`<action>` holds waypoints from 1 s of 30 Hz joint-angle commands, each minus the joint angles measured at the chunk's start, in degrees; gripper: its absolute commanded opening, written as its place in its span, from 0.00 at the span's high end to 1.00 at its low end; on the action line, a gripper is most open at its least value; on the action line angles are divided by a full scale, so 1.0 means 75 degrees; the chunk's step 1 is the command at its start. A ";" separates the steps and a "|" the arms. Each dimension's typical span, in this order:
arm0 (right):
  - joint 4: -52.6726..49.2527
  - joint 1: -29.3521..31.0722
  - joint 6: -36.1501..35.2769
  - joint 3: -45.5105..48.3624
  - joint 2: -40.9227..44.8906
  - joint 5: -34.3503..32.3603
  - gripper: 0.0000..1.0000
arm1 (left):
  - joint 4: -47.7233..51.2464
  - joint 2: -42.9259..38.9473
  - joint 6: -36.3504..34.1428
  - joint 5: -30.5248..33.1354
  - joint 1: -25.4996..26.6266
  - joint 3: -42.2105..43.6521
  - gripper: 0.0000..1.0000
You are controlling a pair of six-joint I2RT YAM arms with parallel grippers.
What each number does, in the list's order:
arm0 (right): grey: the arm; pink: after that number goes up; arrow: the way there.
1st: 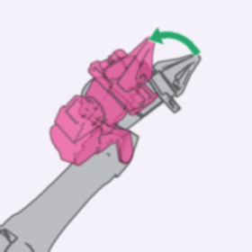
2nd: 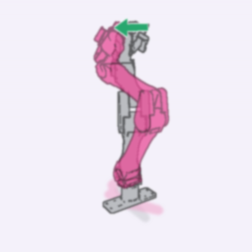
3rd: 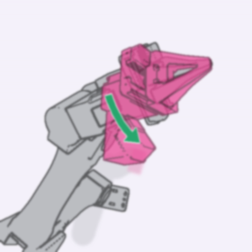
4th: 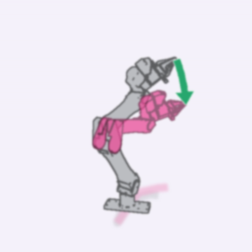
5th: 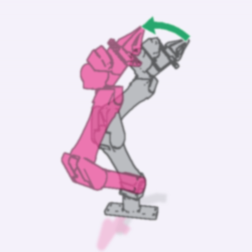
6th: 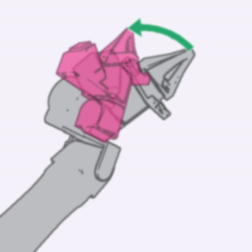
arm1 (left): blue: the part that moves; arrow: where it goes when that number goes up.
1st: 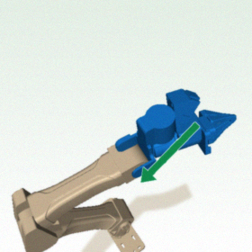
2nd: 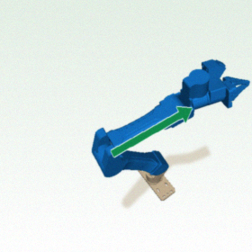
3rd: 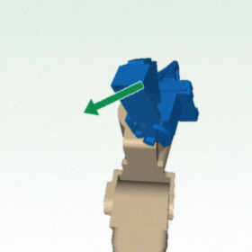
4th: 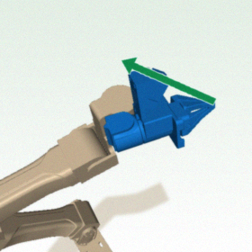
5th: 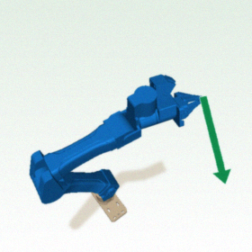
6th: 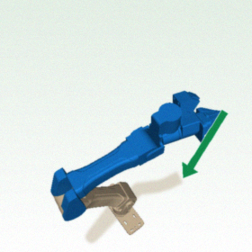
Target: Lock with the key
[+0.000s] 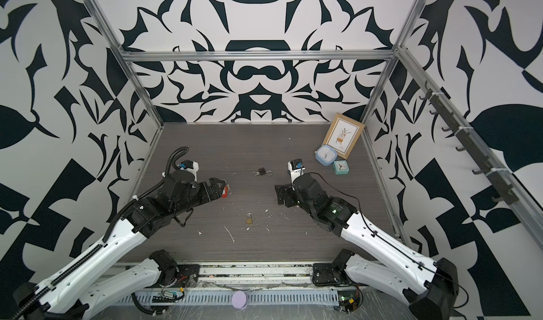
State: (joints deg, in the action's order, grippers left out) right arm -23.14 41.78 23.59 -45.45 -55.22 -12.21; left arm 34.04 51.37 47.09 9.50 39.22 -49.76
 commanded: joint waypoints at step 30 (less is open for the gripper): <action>-0.1159 -0.1209 -0.1740 -0.1938 -0.5654 0.1827 0.37 | 0.1156 0.2590 -0.0771 -0.0666 0.1004 -0.1204 0.01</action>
State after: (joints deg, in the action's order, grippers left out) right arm -27.90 32.97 11.97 -57.32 -96.53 2.33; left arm 42.54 71.00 42.63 3.79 47.03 -58.54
